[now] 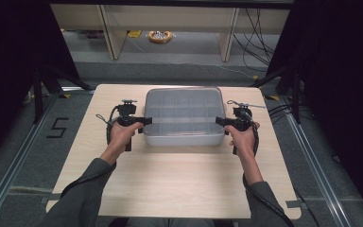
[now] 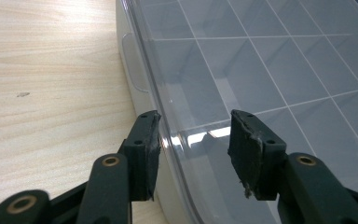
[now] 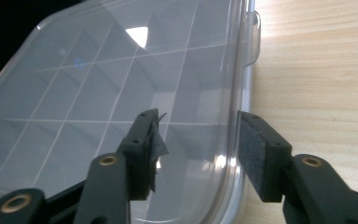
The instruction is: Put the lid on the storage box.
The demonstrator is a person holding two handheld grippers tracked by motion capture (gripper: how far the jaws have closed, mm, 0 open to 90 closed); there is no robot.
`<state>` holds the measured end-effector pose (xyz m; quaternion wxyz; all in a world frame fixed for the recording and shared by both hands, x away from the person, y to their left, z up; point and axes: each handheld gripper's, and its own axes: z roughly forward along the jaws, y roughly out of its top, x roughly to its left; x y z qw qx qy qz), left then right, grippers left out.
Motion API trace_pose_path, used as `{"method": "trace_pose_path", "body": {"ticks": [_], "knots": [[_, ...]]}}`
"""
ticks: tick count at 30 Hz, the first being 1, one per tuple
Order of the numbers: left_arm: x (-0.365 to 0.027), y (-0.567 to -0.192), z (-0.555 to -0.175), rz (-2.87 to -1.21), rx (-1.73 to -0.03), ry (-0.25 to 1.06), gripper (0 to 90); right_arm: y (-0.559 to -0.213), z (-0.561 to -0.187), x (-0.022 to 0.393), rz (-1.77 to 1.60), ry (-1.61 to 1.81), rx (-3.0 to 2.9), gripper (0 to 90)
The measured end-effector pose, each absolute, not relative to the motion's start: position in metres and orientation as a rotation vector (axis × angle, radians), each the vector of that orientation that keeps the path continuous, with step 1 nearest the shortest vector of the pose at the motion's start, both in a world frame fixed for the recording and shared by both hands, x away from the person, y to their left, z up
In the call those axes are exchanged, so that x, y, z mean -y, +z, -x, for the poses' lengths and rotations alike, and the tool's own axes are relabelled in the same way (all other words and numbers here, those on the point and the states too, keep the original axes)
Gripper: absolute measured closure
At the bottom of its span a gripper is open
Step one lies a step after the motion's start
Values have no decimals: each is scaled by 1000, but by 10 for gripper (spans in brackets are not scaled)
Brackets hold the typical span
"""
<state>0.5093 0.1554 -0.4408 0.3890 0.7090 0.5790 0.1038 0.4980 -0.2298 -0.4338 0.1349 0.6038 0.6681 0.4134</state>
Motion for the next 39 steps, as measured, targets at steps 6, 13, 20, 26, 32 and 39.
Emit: {"method": "trace_pose_path", "body": {"ticks": [6,13,20,26,32,39], "knots": [[-154,-439,-510,-1794,-1476,254,509,-433,-500,229,-1724,1154,-1972,465],[-155,-441,-511,-1818,-1464,275,533,-432,-499,226,-1737,1167,-1942,440],[-156,-441,-511,-1807,-1469,269,551,-431,-496,238,-1750,1170,-1919,476],[-158,-442,-511,-1774,-1476,261,539,-433,-494,244,-1770,1204,-1907,476],[-162,-433,-506,-1760,-1455,269,538,-428,-485,249,-1759,1225,-1911,480],[-168,-431,-502,-1752,-1451,267,537,-425,-476,250,-1752,1262,-1924,481]]}}
